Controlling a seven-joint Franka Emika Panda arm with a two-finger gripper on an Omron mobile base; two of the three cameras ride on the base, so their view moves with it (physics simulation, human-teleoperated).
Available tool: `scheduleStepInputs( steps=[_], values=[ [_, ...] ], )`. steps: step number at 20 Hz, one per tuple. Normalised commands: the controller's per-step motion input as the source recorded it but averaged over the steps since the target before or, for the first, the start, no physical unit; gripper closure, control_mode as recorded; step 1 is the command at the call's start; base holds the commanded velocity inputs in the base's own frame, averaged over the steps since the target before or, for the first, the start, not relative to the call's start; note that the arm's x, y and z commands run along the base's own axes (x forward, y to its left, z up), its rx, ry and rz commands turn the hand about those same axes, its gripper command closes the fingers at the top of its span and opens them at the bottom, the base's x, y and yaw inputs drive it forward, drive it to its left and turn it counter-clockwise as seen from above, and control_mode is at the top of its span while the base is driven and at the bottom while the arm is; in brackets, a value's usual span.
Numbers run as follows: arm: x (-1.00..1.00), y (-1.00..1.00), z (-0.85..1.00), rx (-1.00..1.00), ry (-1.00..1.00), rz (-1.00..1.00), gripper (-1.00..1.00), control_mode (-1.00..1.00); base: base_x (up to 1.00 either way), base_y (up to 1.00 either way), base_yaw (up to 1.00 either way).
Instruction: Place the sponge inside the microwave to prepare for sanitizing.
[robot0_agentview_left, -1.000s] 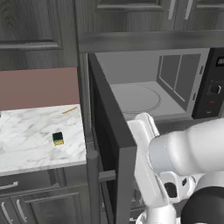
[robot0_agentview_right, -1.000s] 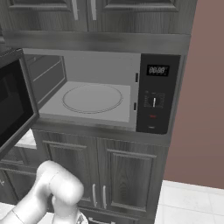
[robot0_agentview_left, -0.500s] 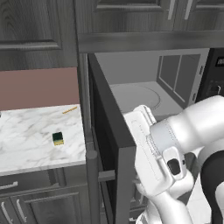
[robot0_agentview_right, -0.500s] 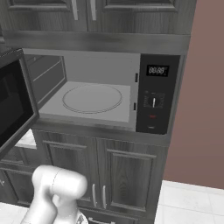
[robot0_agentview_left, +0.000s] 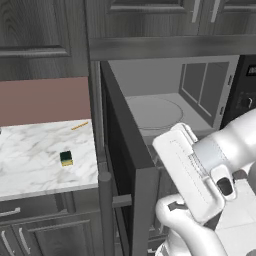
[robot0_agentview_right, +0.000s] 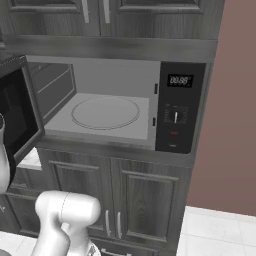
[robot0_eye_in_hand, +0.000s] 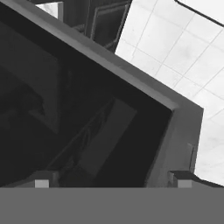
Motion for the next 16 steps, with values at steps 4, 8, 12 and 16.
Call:
scheduleStepInputs(
  steps=[4, 8, 12, 16],
  values=[
    [0.00, -0.30, 0.00, -0.34, -0.26, 0.14, -1.00, -1.00, 0.00, 0.00, 0.00],
    [0.07, -0.26, 0.00, -0.45, -0.32, 0.18, -1.00, -1.00, 0.00, 0.00, 0.00],
    [0.15, -0.39, 0.00, -0.41, -0.41, 0.33, -1.00, -1.00, 0.00, 0.00, 0.00],
    [0.23, -0.56, 0.00, -0.34, -0.38, 0.43, -1.00, -1.00, 0.00, 0.00, 0.00]
  ],
)
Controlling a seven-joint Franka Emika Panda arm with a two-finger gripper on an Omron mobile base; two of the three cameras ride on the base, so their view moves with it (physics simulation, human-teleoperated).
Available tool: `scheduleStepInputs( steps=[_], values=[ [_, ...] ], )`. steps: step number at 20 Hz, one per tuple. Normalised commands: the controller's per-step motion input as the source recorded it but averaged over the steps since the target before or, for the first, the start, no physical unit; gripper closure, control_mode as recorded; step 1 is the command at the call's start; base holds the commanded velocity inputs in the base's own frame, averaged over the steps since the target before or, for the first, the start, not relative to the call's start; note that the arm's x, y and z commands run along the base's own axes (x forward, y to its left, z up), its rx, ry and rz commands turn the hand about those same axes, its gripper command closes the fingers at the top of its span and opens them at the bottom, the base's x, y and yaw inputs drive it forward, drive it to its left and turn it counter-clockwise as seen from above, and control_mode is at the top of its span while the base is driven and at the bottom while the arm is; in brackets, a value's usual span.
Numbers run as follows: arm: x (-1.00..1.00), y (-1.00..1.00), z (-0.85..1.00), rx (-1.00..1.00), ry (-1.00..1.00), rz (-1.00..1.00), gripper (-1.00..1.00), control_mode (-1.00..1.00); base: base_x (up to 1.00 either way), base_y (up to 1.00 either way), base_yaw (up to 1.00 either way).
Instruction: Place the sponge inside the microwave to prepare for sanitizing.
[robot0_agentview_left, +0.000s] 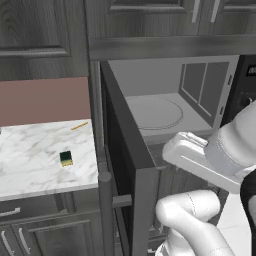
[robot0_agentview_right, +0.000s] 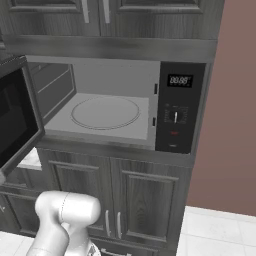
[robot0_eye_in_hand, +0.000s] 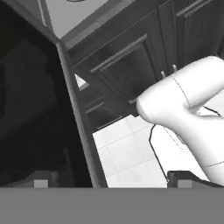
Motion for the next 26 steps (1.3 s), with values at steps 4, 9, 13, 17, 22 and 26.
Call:
scheduleStepInputs(
  steps=[4, 9, 13, 17, 22, 26],
  values=[
    [0.41, -0.47, -0.02, -0.39, -0.29, 0.45, -1.00, -1.00, 0.00, 0.00, 0.00],
    [0.49, -0.40, 0.00, -0.43, -0.10, 0.43, -1.00, -1.00, 0.00, 0.00, 0.00],
    [0.66, -0.11, -0.56, -0.29, 0.28, 0.22, -1.00, -1.00, 0.00, 0.00, 0.00],
    [0.51, -0.03, -0.45, -0.09, 0.33, 0.01, -1.00, -1.00, 0.00, 0.00, 0.00],
    [0.34, -0.11, -0.58, 0.00, 0.23, -0.04, -1.00, -1.00, 0.00, 0.00, 0.00],
    [0.11, -0.10, -0.62, -0.03, 0.01, -0.22, -1.00, -1.00, 0.00, 0.00, 0.00]
  ],
)
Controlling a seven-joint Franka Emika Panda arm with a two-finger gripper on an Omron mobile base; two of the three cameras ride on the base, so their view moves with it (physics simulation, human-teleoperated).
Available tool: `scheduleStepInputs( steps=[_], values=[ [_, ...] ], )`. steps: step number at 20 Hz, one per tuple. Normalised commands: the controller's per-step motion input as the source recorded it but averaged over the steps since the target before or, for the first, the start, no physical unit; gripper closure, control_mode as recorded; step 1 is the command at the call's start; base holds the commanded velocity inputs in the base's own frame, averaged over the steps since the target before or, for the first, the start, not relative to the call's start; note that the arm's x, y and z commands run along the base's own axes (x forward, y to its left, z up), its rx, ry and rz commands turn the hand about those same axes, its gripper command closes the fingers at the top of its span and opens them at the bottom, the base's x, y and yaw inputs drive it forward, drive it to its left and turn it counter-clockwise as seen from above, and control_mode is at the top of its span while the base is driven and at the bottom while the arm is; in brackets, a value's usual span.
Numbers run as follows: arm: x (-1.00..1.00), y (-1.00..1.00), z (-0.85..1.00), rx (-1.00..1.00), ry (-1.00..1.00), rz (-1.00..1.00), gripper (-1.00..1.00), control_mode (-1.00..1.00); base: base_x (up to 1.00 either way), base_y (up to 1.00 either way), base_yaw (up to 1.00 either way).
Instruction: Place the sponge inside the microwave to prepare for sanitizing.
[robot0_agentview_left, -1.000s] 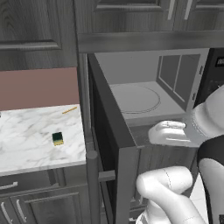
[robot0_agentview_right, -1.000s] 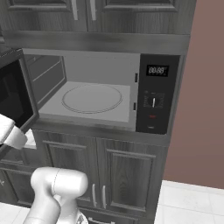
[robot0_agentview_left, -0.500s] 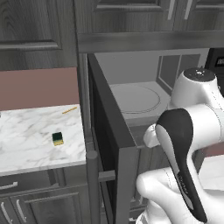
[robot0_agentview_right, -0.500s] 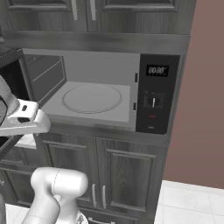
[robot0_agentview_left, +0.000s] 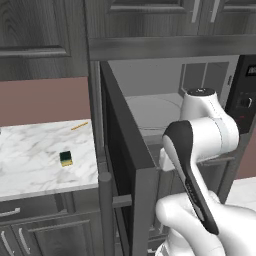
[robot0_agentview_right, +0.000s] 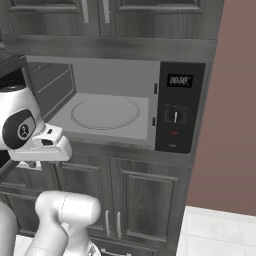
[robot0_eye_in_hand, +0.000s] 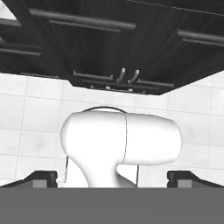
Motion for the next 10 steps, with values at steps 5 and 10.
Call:
scheduleStepInputs(
  steps=[5, 10],
  values=[
    [-0.01, -0.08, -0.32, -0.06, -0.04, -0.20, -1.00, -1.00, 0.00, 0.00, 0.00],
    [-0.04, -0.31, -0.02, 0.00, 0.00, -0.20, -1.00, -1.00, 0.00, 0.00, 0.00]
  ],
)
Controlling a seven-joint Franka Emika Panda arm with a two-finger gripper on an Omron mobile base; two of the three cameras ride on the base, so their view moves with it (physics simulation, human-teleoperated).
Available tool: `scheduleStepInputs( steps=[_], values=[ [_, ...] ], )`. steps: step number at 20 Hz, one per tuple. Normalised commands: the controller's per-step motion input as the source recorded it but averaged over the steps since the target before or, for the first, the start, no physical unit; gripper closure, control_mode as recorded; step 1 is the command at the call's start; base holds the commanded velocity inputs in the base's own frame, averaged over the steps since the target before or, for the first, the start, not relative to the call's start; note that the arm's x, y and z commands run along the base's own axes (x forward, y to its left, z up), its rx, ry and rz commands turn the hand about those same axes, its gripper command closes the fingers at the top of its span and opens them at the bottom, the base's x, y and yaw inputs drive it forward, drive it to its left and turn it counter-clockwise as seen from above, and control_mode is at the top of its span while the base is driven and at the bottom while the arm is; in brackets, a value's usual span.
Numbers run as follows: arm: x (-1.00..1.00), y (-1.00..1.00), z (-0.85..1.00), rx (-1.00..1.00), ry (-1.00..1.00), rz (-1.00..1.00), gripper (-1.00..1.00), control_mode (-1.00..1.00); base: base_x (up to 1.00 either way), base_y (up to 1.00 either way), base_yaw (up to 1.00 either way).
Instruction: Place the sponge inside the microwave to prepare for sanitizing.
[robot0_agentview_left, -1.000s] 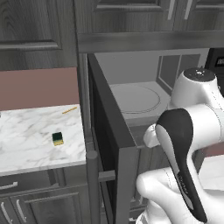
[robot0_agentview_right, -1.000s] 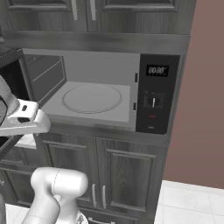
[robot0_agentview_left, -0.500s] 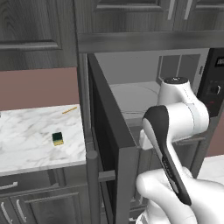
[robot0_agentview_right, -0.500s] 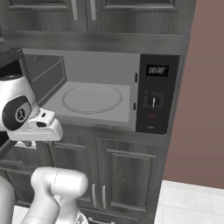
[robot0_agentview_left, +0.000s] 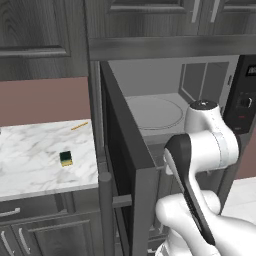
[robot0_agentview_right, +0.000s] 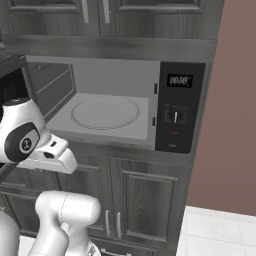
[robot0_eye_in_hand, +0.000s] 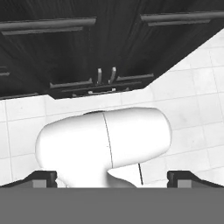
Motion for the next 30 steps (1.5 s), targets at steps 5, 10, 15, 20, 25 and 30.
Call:
scheduleStepInputs(
  steps=[5, 10, 15, 20, 25, 30],
  values=[
    [0.00, -0.09, -0.01, 0.00, 0.09, 0.00, -1.00, -1.00, 0.00, 0.00, 0.00],
    [0.00, 0.00, -0.03, 0.00, 0.05, 0.03, -1.00, -1.00, 0.00, 0.00, 0.00],
    [0.00, 0.00, 0.00, 0.00, 0.00, 0.01, -1.00, -1.00, 0.00, 0.00, 0.00],
    [0.00, 0.00, 0.00, 0.00, 0.00, 0.00, -1.00, -1.00, 0.00, 0.00, 0.00],
    [0.00, 0.00, 0.00, 0.00, 0.00, 0.00, -1.00, -1.00, 0.00, 0.00, 0.00],
    [0.00, 0.00, 0.00, 0.00, 0.00, 0.00, -1.00, 1.00, -0.12, 0.00, -0.02]
  ],
)
